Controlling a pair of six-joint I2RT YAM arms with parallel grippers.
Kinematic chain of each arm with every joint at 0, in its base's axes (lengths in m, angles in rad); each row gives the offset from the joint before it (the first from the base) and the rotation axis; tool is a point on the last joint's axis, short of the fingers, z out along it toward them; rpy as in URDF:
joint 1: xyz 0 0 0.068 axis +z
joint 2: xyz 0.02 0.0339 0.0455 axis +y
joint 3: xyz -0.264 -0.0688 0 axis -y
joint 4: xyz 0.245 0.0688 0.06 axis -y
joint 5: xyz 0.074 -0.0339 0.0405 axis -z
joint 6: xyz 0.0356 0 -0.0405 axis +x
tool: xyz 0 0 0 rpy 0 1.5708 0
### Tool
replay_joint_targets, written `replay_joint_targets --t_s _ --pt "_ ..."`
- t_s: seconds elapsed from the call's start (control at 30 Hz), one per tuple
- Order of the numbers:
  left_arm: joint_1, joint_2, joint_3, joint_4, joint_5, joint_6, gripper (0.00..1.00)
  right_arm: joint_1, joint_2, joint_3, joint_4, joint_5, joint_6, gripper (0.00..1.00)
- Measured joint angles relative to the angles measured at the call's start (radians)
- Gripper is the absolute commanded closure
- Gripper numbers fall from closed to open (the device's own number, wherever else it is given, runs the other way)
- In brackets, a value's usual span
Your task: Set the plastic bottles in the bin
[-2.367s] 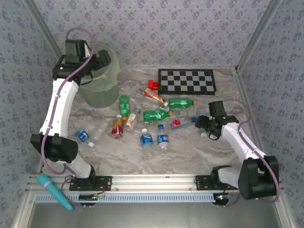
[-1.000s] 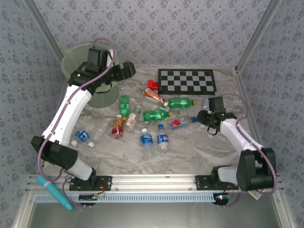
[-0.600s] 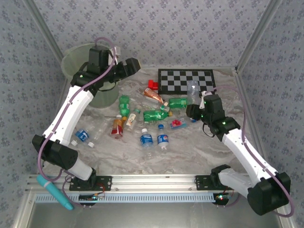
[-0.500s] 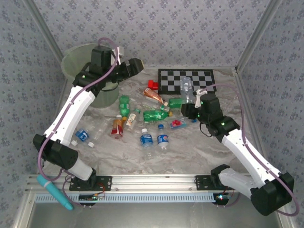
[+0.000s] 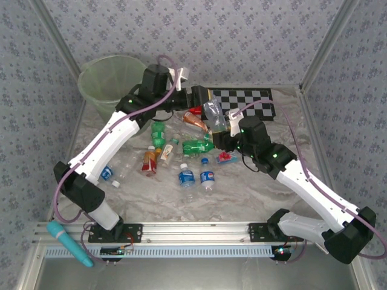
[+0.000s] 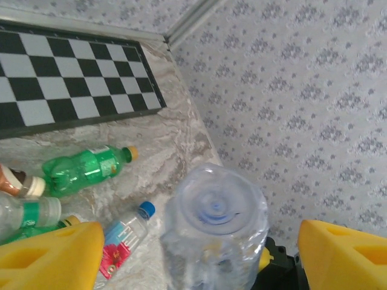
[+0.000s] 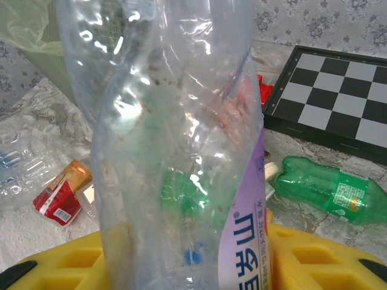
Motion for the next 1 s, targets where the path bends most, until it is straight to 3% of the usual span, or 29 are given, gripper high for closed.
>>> replay_joint_targets --t_s 0.2,0.4,0.53,0.67,0.77,1.0 --pt "-0.039 0.044 0.0 0.0 0.017 0.003 0.23 0.012 0.0 0.0 -0.001 0.007 -0.003 0.55" --pt "-0.082 0.116 0.031 -0.002 0.041 0.006 0.41 0.02 -0.014 0.0 -0.021 0.018 -0.008 0.55" --pt "-0.097 0.134 0.063 -0.002 0.049 0.009 0.48 0.021 -0.042 0.0 -0.037 0.034 -0.008 0.52" --pt "-0.103 0.134 0.09 -0.003 0.058 0.007 0.52 0.023 -0.072 -0.001 -0.037 0.049 -0.01 0.29" --pt "-0.103 0.138 0.114 -0.007 0.058 0.011 0.52 0.024 -0.091 -0.005 -0.037 0.061 -0.003 0.0" --pt "-0.067 0.138 0.147 -0.037 0.049 0.031 0.51 0.024 -0.123 -0.008 -0.039 0.09 -0.003 0.0"
